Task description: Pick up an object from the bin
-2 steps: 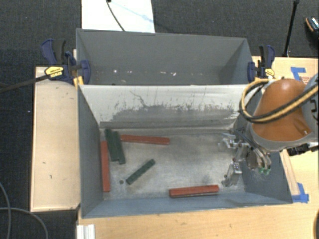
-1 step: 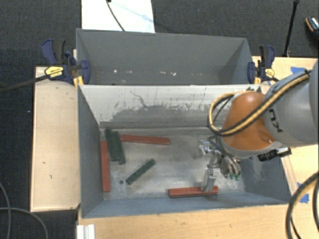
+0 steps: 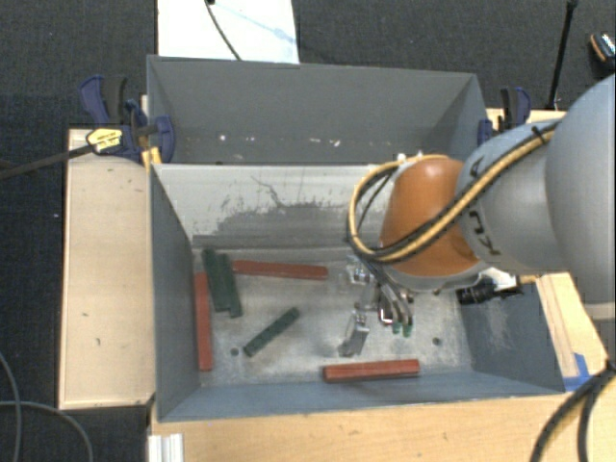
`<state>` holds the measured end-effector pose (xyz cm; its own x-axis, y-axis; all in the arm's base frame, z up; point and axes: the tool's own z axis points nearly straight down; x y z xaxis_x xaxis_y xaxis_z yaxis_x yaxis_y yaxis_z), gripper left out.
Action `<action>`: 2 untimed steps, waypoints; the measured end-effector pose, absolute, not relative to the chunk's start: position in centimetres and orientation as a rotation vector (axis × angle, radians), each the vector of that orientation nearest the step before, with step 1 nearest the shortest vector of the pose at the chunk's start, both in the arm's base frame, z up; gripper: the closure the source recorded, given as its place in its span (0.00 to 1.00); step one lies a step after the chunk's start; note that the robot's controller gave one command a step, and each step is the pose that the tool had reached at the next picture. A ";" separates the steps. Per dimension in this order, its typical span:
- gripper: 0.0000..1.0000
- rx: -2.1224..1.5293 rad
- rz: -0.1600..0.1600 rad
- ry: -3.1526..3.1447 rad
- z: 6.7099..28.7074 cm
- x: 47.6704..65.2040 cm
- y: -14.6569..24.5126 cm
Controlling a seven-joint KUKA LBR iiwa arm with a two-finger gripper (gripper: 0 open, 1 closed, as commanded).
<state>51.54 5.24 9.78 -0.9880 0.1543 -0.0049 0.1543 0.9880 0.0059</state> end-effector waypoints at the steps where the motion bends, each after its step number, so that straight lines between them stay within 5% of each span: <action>1: 0.00 -0.341 -0.003 3.116 17.1 50.2 -0.5; 2: 0.00 -0.350 0.005 3.123 12.1 52.1 4.6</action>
Offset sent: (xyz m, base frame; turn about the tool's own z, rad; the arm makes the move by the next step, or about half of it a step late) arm -0.0150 -0.0553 0.0716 -0.3762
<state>52.07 4.63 12.07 -0.9752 -0.2213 0.0007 -0.2213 0.9752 0.0035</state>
